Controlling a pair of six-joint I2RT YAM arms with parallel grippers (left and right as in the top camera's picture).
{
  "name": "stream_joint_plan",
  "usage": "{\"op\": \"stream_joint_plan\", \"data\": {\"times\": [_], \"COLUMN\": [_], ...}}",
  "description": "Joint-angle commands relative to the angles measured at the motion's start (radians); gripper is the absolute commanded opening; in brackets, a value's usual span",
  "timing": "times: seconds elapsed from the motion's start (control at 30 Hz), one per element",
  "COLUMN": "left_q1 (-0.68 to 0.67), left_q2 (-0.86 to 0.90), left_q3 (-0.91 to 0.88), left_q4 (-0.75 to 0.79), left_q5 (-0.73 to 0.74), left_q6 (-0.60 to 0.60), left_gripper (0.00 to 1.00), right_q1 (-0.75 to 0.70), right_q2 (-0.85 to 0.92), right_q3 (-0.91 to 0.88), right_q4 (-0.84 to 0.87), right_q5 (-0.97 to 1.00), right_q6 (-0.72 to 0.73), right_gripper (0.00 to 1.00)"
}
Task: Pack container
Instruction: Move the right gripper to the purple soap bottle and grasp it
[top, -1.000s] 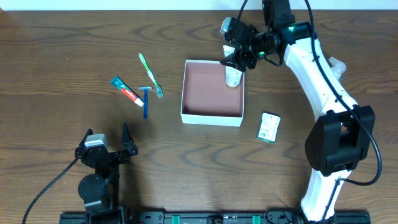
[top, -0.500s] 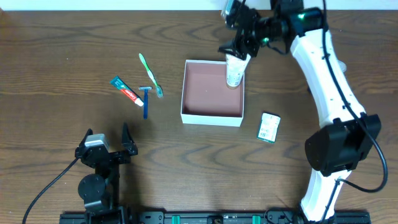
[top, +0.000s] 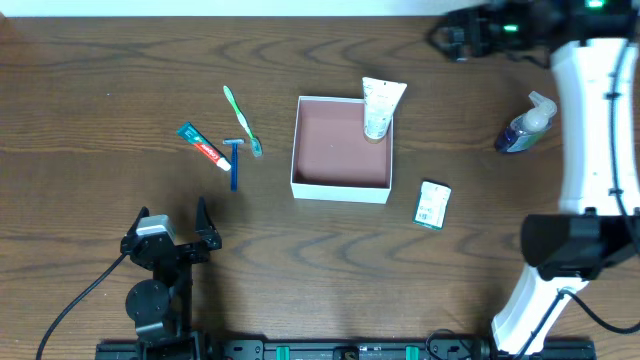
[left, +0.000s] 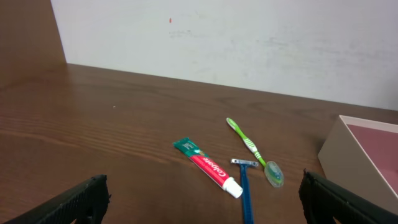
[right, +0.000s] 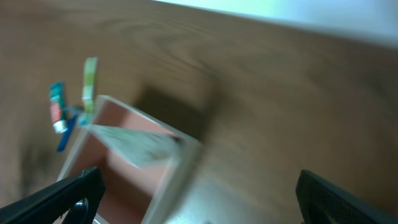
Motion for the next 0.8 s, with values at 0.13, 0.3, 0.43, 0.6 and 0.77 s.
{"op": "stream_joint_plan", "data": {"times": [0.13,0.3,0.43,0.6,0.77], "left_q1": [0.006,0.006,0.006,0.006,0.006], "left_q2": [-0.006,-0.006,-0.006,-0.006,-0.006], "left_q3": [-0.016,-0.016,-0.016,-0.016,-0.016], "left_q4": [-0.038,-0.038,-0.038,-0.038,-0.038], "left_q5": [0.011,0.011,0.011,0.011,0.011], "left_q6": [0.018,0.018,0.018,0.018,0.018], "left_gripper": [0.98,0.98,0.98,0.98,0.98], "right_q1": [-0.135,-0.154,-0.180,-0.211,-0.217], "right_q2": [-0.018,-0.017,-0.017,-0.017,-0.017], "right_q3": [0.009,-0.020,-0.047,-0.122,-0.292], "right_q4": [-0.076,-0.108,-0.106,-0.068,0.016], "right_q5": [0.350,0.539,0.573,0.555,0.486], "right_q6": [0.057,0.016,0.016,0.001,0.002], "right_gripper": [0.99,0.99,0.99,0.99,0.97]}}
